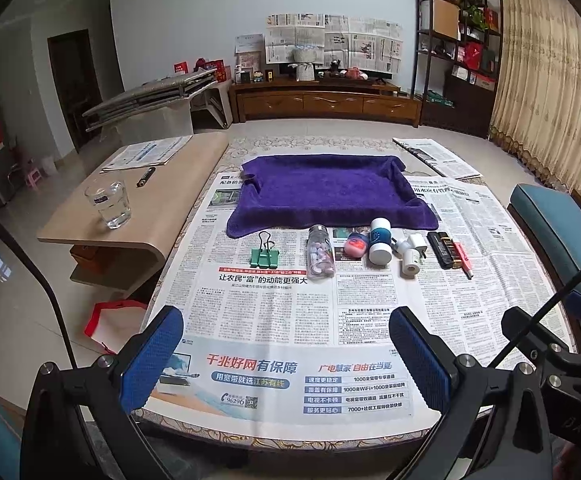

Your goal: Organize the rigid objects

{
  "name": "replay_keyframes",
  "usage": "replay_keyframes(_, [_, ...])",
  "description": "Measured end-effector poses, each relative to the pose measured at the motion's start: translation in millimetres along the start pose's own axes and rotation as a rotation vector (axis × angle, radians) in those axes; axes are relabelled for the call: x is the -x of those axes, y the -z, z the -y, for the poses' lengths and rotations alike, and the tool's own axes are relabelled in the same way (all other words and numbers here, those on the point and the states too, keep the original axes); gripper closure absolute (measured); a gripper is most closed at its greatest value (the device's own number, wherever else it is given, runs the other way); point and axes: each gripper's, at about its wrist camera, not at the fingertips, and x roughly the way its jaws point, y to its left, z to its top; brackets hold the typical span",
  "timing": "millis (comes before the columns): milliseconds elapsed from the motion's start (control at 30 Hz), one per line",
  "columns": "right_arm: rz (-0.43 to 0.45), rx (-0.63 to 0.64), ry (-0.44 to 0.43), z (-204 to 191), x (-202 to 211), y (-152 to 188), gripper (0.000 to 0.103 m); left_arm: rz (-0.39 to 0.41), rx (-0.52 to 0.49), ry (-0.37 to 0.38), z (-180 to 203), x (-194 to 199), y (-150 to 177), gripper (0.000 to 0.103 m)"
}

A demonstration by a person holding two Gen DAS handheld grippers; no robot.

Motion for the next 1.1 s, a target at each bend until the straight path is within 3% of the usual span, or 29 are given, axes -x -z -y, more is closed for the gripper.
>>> replay_keyframes(1100, [0.004, -0.014, 0.008, 11, 9, -2, 0.000, 0.004, -0.002, 0.006, 4, 5, 1, 0.000])
